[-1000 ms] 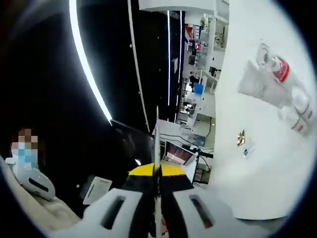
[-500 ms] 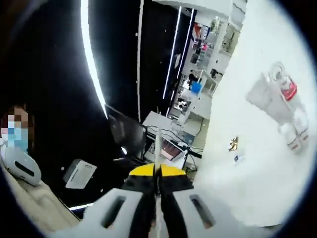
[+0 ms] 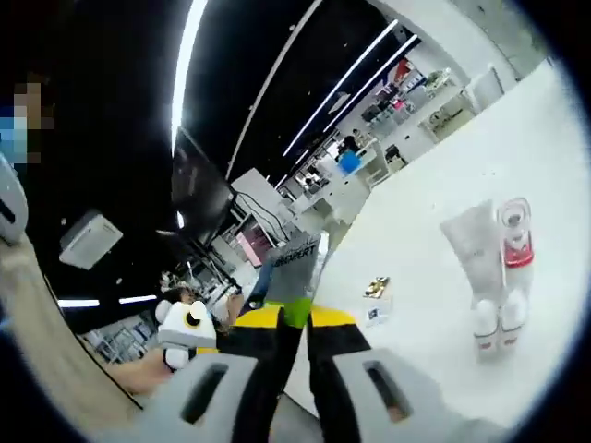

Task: Arrange the skincare products in the storage area until every visible bottle or jar stands upright without overlapping.

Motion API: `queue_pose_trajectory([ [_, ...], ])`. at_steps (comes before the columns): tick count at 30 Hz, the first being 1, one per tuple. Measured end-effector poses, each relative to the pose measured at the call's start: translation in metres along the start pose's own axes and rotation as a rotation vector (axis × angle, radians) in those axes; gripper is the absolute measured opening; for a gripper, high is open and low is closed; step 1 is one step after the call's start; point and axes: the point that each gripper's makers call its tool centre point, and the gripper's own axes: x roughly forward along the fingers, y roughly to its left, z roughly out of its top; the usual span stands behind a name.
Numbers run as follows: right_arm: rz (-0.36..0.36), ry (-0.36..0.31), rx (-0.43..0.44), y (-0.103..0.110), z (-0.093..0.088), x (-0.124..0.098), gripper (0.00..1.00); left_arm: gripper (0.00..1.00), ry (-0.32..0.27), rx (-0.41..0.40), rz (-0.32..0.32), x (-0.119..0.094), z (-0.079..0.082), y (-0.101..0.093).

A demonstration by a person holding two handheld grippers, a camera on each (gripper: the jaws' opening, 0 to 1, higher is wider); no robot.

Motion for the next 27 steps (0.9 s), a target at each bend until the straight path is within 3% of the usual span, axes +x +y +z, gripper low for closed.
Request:
queue_pose_trajectory([
  [1, -0.009, 0.013, -0.039, -0.002, -0.003, 0.000, 0.17, 0.00, 0.009, -0.003, 0.003, 0.001, -0.001, 0.003],
  [6, -0.001, 0.031, 0.012, -0.009, -0.016, -0.001, 0.31, 0.00, 0.013, -0.034, 0.010, 0.004, 0.001, 0.015],
  [14, 0.001, 0.075, 0.022, -0.021, -0.027, 0.005, 0.49, 0.00, 0.016, -0.087, 0.028, 0.010, 0.003, 0.034],
  [22, -0.003, 0.099, 0.055, -0.029, -0.037, 0.004, 0.60, 0.00, -0.002, -0.162, 0.052, 0.020, 0.005, 0.057],
  [27, -0.005, 0.116, 0.045, -0.032, -0.043, 0.001, 0.64, 0.00, 0.014, -0.197, 0.084, 0.026, -0.002, 0.074],
])
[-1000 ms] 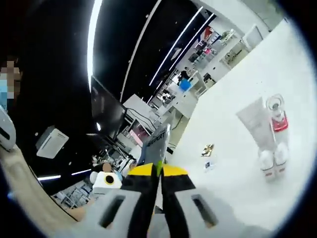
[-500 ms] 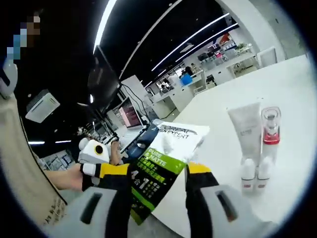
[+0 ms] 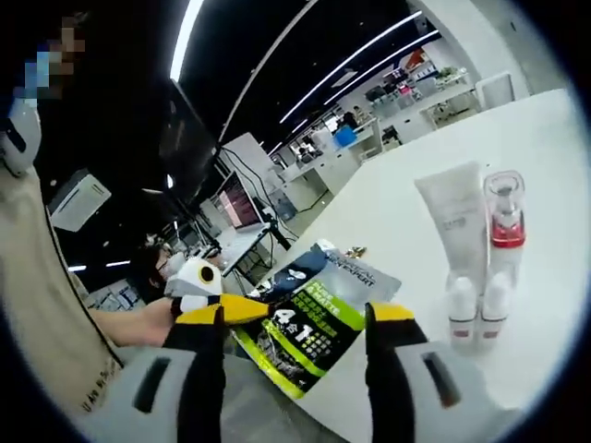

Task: Arrange the skincare products in the storage area until every visible bottle or jar stands upright without overlapping.

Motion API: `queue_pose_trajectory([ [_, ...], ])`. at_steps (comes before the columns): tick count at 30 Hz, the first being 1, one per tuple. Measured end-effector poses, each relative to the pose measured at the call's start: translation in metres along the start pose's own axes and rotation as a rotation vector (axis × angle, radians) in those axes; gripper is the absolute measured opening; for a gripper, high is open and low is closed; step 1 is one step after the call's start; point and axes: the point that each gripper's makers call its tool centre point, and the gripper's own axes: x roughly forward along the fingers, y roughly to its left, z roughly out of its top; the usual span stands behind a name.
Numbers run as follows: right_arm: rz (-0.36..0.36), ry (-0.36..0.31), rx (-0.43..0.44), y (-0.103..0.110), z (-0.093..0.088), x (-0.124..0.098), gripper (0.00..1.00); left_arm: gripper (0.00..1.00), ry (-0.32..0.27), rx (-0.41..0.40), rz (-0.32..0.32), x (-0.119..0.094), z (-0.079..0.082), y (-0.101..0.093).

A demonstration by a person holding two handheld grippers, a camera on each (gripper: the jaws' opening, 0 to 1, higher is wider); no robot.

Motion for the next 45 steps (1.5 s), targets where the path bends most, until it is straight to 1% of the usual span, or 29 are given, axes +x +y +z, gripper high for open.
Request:
queue_pose_trajectory([
  [5, -0.028, 0.008, -0.004, -0.009, -0.004, -0.004, 0.75, 0.00, 0.013, -0.020, 0.021, 0.006, -0.005, 0.010],
  [10, -0.054, 0.033, -0.023, -0.017, -0.011, -0.009, 0.79, 0.00, 0.026, -0.035, 0.040, 0.012, -0.008, 0.019],
  [13, -0.073, 0.044, -0.023, -0.022, -0.016, -0.015, 0.80, 0.00, 0.030, -0.045, 0.057, 0.017, -0.008, 0.027],
  [19, -0.110, 0.054, -0.035, -0.032, -0.022, -0.025, 0.82, 0.00, 0.042, -0.050, 0.081, 0.024, -0.010, 0.035],
  [23, -0.159, 0.064, -0.047, -0.044, -0.029, -0.034, 0.83, 0.00, 0.054, -0.049, 0.099, 0.031, -0.011, 0.041],
  [25, -0.166, 0.070, -0.044, -0.047, -0.032, -0.037, 0.83, 0.00, 0.060, -0.046, 0.110, 0.035, -0.011, 0.045],
  [29, -0.203, 0.057, -0.035, -0.054, -0.034, -0.046, 0.85, 0.00, 0.070, -0.041, 0.125, 0.043, -0.012, 0.051],
  [34, -0.247, 0.056, -0.042, -0.065, -0.037, -0.055, 0.88, 0.00, 0.094, -0.023, 0.145, 0.054, -0.016, 0.060],
  [38, -0.278, 0.051, -0.045, -0.072, -0.039, -0.059, 0.91, 0.00, 0.090, -0.024, 0.157, 0.060, -0.016, 0.066],
  [39, -0.283, 0.049, -0.042, -0.073, -0.040, -0.060, 0.92, 0.00, 0.106, -0.017, 0.170, 0.062, -0.019, 0.070],
  [40, -0.291, 0.047, -0.039, -0.075, -0.040, -0.062, 0.92, 0.00, 0.134, 0.006, 0.188, 0.063, -0.023, 0.074],
  [42, -0.300, 0.044, -0.035, -0.077, -0.041, -0.063, 0.93, 0.00, 0.151, 0.040, 0.188, 0.067, -0.026, 0.076],
  [45, -0.309, 0.037, -0.028, -0.079, -0.041, -0.065, 0.95, 0.00, 0.148, 0.006, 0.189, 0.073, -0.028, 0.079],
])
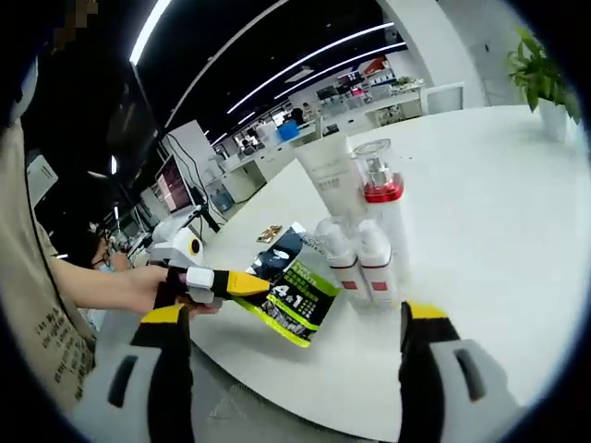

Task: Arrange the skincare products in the storage area until every visible bottle or jar stands upright without overlapping.

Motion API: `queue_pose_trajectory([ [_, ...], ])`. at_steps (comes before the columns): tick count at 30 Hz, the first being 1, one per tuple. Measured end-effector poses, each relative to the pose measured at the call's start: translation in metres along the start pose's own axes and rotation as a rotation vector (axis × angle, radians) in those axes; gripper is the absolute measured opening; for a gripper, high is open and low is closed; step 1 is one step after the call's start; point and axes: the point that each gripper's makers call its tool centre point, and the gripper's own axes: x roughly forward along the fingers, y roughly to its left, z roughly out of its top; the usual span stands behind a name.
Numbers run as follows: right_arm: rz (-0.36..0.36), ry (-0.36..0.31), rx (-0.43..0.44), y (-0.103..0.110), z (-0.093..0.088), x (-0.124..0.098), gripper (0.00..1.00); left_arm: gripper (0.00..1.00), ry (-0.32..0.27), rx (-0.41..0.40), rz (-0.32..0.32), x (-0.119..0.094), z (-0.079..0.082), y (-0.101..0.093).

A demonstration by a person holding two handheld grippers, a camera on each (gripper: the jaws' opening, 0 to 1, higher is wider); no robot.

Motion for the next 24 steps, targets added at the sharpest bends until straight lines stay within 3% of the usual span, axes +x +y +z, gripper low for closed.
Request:
queue_pose_trajectory([
  [5, -0.016, -0.012, 0.014, -0.002, 0.001, -0.002, 0.95, 0.00, 0.008, 0.022, 0.060, 0.009, -0.002, 0.014],
  [18, -0.036, -0.017, 0.028, -0.006, 0.000, -0.005, 0.95, 0.05, 0.062, 0.232, 0.219, 0.005, -0.002, 0.048],
  [21, -0.035, -0.015, 0.029, -0.006, -0.001, -0.004, 0.95, 0.10, 0.086, 0.325, 0.264, 0.000, 0.002, 0.055],
  [24, -0.033, -0.013, 0.033, -0.005, -0.002, -0.003, 0.94, 0.17, 0.156, 0.455, 0.301, -0.005, 0.002, 0.059],
])
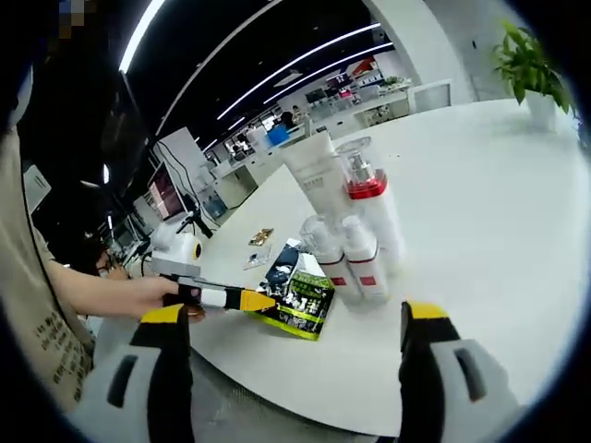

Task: Arrange the skincare products in the storage area until every visible bottle or jar stands upright without overlapping.

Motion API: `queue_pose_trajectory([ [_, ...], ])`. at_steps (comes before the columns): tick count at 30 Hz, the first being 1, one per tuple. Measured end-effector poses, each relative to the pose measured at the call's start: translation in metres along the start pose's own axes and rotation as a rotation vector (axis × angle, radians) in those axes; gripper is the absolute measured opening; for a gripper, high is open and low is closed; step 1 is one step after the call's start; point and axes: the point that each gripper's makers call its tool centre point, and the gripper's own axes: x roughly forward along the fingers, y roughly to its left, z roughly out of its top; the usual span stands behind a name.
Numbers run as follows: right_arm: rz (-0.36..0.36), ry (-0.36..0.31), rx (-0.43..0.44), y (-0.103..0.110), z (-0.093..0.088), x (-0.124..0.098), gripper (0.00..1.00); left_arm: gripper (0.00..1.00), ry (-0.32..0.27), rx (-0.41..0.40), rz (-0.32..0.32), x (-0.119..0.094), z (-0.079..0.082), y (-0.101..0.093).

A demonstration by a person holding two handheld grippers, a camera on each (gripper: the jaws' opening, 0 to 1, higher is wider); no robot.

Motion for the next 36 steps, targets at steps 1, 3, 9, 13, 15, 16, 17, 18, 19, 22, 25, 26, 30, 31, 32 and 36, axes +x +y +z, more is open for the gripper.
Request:
queue_pose_trajectory([
  [1, 0.000, 0.002, 0.000, 0.000, 0.000, 0.000, 0.94, 0.20, 0.008, 0.048, 0.014, -0.001, 0.001, 0.002],
  [3, -0.001, 0.004, 0.003, 0.000, -0.001, 0.001, 0.94, 0.26, 0.046, 0.162, 0.060, -0.004, 0.002, 0.008],
  [9, -0.006, -0.003, 0.009, -0.002, 0.000, -0.001, 0.94, 0.40, 0.073, 0.386, 0.107, -0.001, 0.022, 0.014],
  [13, -0.014, -0.006, 0.014, -0.005, -0.001, -0.003, 0.94, 0.53, 0.097, 0.548, 0.057, 0.012, 0.030, -0.001],
  [15, -0.018, -0.008, 0.017, -0.006, -0.002, -0.004, 0.95, 0.58, 0.108, 0.605, 0.035, 0.020, 0.032, -0.006],
  [16, -0.021, -0.009, 0.021, -0.008, -0.002, -0.005, 0.95, 0.60, 0.111, 0.622, 0.030, 0.023, 0.032, -0.008],
  [17, -0.022, -0.010, 0.024, -0.009, -0.002, -0.006, 0.95, 0.62, 0.118, 0.640, 0.022, 0.027, 0.032, -0.010],
  [18, -0.024, -0.012, 0.026, -0.009, -0.002, -0.006, 0.96, 0.65, 0.125, 0.653, 0.020, 0.030, 0.032, -0.011],
  [19, -0.027, -0.016, 0.026, -0.010, -0.001, -0.007, 0.96, 0.67, 0.138, 0.691, 0.016, 0.034, 0.032, -0.010],
  [22, -0.030, -0.018, 0.033, -0.012, -0.001, -0.009, 0.96, 0.72, 0.170, 0.742, 0.006, 0.041, 0.028, -0.009],
  [25, -0.037, -0.019, 0.037, -0.013, -0.002, -0.010, 0.96, 0.77, 0.197, 0.775, 0.004, 0.046, 0.025, -0.006],
  [26, -0.039, -0.020, 0.038, -0.014, -0.003, -0.010, 0.96, 0.79, 0.210, 0.786, 0.007, 0.047, 0.023, -0.004],
  [30, -0.047, -0.017, 0.047, -0.017, -0.006, -0.011, 0.96, 0.84, 0.216, 0.764, 0.003, 0.050, 0.023, -0.001],
  [31, -0.048, -0.016, 0.049, -0.018, -0.006, -0.011, 0.96, 0.85, 0.217, 0.762, 0.003, 0.049, 0.023, 0.000],
  [32, -0.048, -0.015, 0.051, -0.017, -0.006, -0.010, 0.96, 0.86, 0.220, 0.751, 0.000, 0.049, 0.023, 0.001],
  [36, -0.044, -0.010, 0.053, -0.013, -0.007, -0.008, 0.96, 0.89, 0.227, 0.746, -0.008, 0.047, 0.022, 0.003],
])
